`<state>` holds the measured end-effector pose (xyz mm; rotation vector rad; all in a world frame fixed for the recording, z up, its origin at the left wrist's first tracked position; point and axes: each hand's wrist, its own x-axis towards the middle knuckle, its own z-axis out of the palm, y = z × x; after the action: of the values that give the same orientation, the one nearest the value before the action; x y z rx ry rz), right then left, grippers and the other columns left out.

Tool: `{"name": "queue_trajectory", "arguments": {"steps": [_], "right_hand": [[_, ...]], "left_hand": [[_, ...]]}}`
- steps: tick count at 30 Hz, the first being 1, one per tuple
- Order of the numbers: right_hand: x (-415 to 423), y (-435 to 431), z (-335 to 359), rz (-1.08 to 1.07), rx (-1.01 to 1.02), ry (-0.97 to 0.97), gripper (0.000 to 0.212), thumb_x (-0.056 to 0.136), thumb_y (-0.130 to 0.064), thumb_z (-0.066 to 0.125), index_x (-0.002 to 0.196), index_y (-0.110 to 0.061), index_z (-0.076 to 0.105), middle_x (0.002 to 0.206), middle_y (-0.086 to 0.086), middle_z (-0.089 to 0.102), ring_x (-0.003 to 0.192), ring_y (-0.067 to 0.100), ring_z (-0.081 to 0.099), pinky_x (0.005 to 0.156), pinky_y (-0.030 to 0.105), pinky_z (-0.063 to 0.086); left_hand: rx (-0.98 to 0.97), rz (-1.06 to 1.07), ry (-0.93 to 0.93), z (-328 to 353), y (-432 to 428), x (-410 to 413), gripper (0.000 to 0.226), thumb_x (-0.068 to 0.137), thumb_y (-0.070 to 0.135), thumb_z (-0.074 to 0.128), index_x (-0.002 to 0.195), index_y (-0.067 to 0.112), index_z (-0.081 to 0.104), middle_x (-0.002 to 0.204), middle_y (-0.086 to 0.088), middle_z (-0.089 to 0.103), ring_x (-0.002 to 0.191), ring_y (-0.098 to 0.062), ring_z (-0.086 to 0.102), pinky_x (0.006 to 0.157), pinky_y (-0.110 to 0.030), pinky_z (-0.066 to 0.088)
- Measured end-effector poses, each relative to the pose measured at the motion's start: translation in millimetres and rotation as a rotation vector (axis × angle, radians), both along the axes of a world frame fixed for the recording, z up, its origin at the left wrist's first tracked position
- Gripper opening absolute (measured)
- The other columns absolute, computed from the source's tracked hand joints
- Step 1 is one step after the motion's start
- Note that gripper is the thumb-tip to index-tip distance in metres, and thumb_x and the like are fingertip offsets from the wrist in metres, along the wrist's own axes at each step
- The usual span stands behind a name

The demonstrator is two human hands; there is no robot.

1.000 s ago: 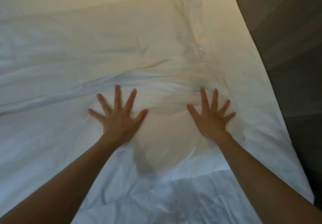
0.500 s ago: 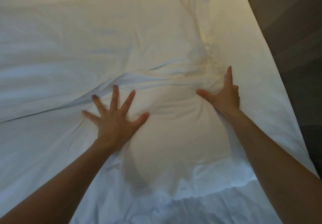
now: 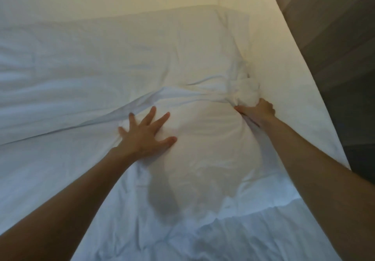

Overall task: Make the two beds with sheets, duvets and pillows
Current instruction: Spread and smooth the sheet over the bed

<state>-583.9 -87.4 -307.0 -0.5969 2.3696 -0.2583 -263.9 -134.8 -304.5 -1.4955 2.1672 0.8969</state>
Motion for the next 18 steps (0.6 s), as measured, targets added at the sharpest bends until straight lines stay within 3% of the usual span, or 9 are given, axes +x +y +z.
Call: {"name": "queue_trajectory", "arguments": {"steps": [3, 6, 9, 15, 18], "right_hand": [[22.0, 15.2, -4.7, -0.069, -0.250, 0.066, 0.082, 0.075, -0.055, 0.075, 0.136, -0.014, 0.038, 0.133, 0.013, 0.056, 0.120, 0.036, 0.054, 0.091, 0.040, 0.043], [30.3, 18.1, -8.8, -0.070, -0.358, 0.119, 0.098, 0.075, -0.065, 0.069, 0.151, -0.035, 0.014, 0.141, 0.008, 0.052, 0.121, 0.035, 0.054, 0.095, 0.041, 0.042], [31.7, 15.3, -9.7, -0.009, -0.383, 0.155, 0.101, 0.075, -0.072, 0.063, 0.150, -0.051, -0.001, 0.147, 0.005, 0.047, 0.123, 0.034, 0.053, 0.100, 0.043, 0.041], [44.7, 13.1, 11.4, 0.142, -0.419, 0.245, 0.090, 0.082, -0.062, 0.064, 0.153, -0.042, 0.013, 0.137, 0.006, 0.057, 0.112, 0.035, 0.059, 0.090, 0.037, 0.044], [66.8, 13.7, 44.8, 0.198, -0.537, 0.339, 0.084, 0.085, -0.049, 0.068, 0.153, -0.037, 0.020, 0.140, -0.001, 0.055, 0.115, 0.029, 0.059, 0.092, 0.037, 0.044]], "left_hand": [[-0.020, -0.004, 0.009, -1.8, 3.7, -0.1, 0.079, 0.080, 0.079, 0.042, 0.145, 0.061, 0.001, 0.160, 0.019, -0.014, 0.145, -0.040, -0.018, 0.110, -0.071, 0.000], [-0.027, -0.004, 0.006, -8.9, 1.2, -1.9, 0.080, 0.078, 0.080, 0.042, 0.144, 0.062, 0.001, 0.161, 0.018, -0.013, 0.145, -0.041, -0.019, 0.109, -0.073, -0.001], [-0.031, -0.019, 0.001, -17.4, -1.9, -1.3, 0.080, 0.078, 0.081, 0.042, 0.143, 0.063, 0.001, 0.161, 0.017, -0.013, 0.144, -0.042, -0.020, 0.108, -0.074, 0.000], [0.029, -0.013, 0.010, -13.1, -9.7, -0.4, 0.080, 0.080, 0.075, 0.049, 0.145, 0.061, 0.005, 0.161, 0.017, -0.012, 0.144, -0.042, -0.019, 0.108, -0.073, 0.000], [0.141, 0.116, 0.208, 4.0, -17.4, 9.8, 0.087, 0.081, 0.068, 0.056, 0.149, 0.053, 0.003, 0.163, 0.011, 0.004, 0.148, -0.036, -0.006, 0.114, -0.064, 0.006]]}}
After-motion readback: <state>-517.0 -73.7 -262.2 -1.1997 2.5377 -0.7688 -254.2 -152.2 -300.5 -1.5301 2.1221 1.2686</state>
